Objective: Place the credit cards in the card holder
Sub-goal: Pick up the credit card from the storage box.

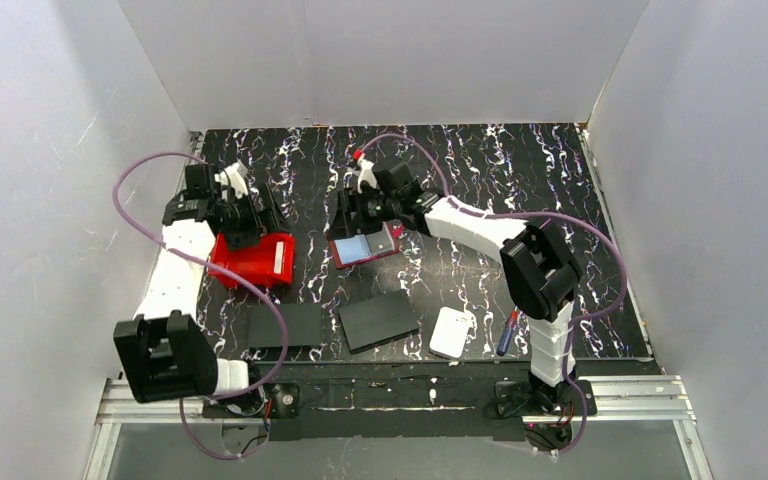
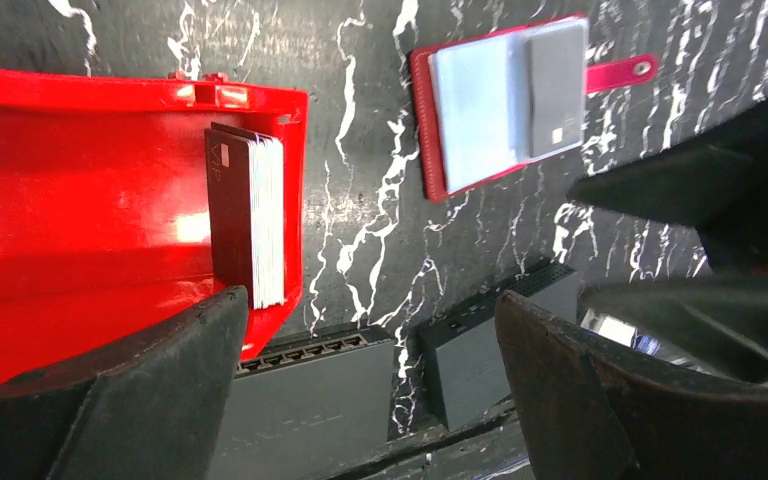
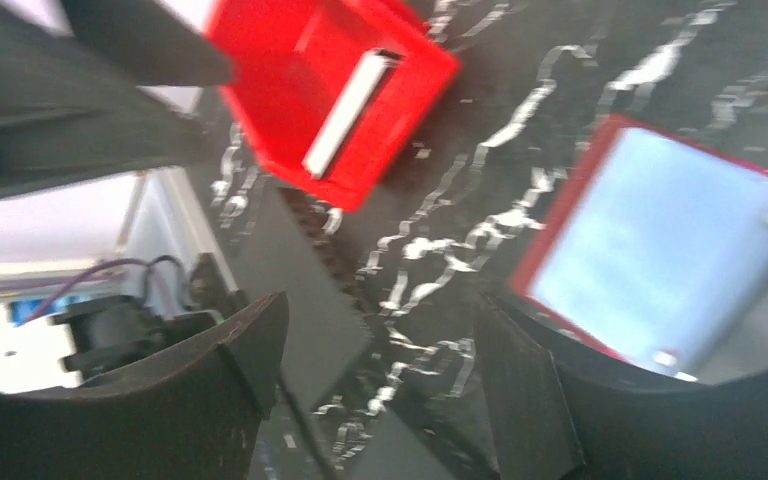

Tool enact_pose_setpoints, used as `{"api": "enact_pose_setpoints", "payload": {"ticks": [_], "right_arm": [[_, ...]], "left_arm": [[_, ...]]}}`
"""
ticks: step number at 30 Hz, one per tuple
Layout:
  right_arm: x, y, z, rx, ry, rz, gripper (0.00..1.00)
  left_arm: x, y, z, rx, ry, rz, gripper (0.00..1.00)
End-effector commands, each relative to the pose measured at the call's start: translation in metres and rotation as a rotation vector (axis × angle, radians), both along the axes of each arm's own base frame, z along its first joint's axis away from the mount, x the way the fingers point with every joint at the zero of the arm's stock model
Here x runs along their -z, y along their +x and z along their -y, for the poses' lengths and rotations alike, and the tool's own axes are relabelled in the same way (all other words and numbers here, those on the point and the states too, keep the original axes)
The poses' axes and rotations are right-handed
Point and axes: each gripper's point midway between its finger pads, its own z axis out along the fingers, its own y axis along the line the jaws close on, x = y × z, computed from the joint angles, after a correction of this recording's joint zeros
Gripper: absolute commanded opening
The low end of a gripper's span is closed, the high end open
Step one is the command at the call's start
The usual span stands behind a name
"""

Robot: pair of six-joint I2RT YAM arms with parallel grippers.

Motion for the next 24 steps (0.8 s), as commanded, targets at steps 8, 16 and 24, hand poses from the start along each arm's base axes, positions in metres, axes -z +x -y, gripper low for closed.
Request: {"api": "enact_pose_setpoints", "payload": {"ticks": [8, 16, 24], "right_arm": [[-0.032, -0.007, -0.022, -0.041, 0.194, -0.026, 0.76], [-0.021, -0.011, -0.020, -0.050, 0.179, -0.042, 0.75], [-0.017, -0.011, -0.020, -0.058, 0.178, -0.047, 0.74]], "left_arm": [[0.047, 0.006, 0.006, 0.070, -0.049, -0.071, 0.90], [0.075, 0.006, -0.001, 0.081, -0.005, -0.111, 0.84], [0.089, 0.003, 0.004, 0.088, -0.037, -0.153, 0.84]]}}
